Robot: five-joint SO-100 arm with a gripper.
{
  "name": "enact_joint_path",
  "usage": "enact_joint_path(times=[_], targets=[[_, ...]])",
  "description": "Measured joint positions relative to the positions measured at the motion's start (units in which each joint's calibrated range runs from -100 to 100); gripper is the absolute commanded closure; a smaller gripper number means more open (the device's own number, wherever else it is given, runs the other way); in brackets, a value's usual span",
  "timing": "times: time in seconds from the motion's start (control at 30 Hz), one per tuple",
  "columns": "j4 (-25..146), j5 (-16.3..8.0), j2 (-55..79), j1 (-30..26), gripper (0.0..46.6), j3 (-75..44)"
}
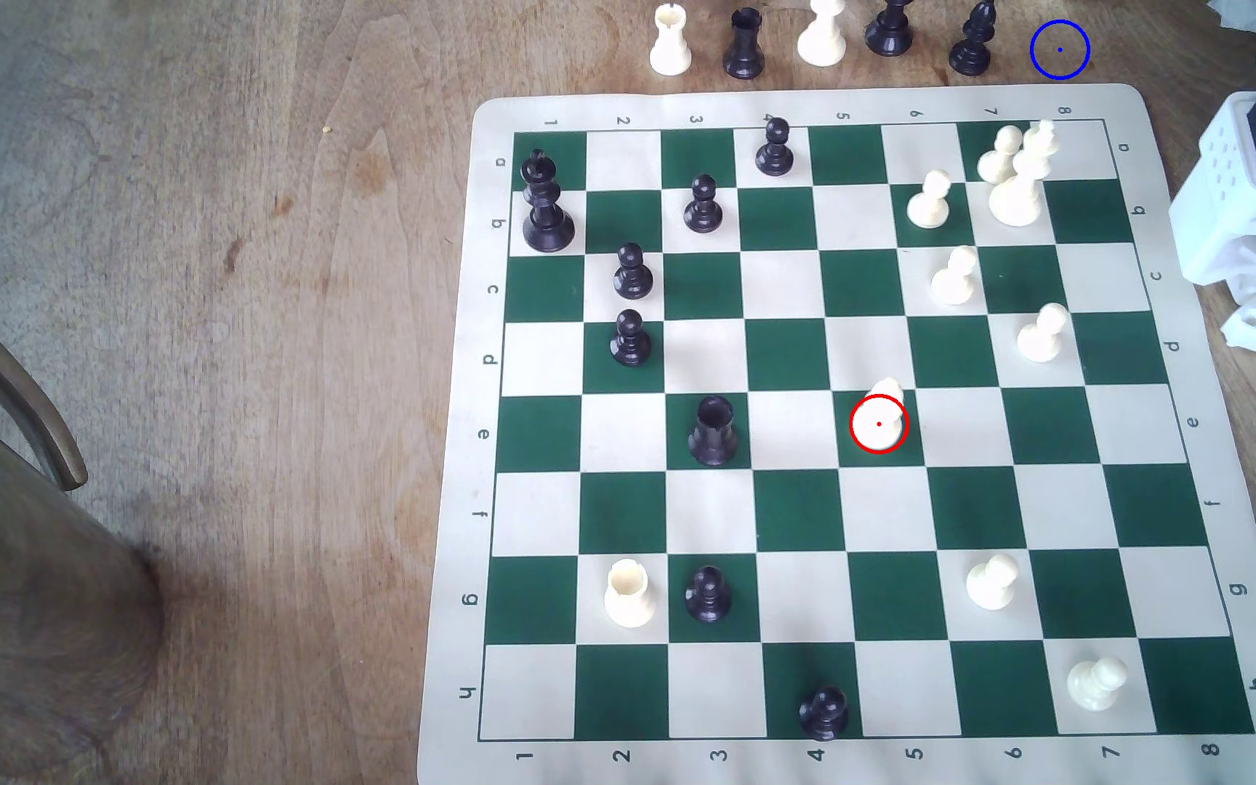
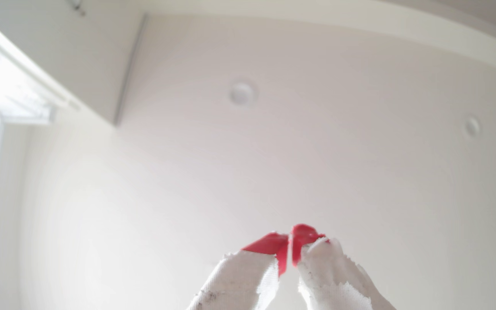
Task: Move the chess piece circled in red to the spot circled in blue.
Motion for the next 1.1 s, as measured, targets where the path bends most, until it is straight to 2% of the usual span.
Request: enact_joint_path(times=[0.27, 0.37, 0.6, 0.87, 1.1], targets=[[0.40, 0.05, 0.08, -1.40, 44.8, -1.08], [5.98, 0.00, 0.08, -1.55, 44.8, -4.52], [29.56, 0.00, 0.08, -1.55, 45.7, -17.98], [45.34, 0.00, 0.08, -1.77, 46.4, -26.66], [65.58, -0.10, 0.08, -1.84, 46.4, -37.42]])
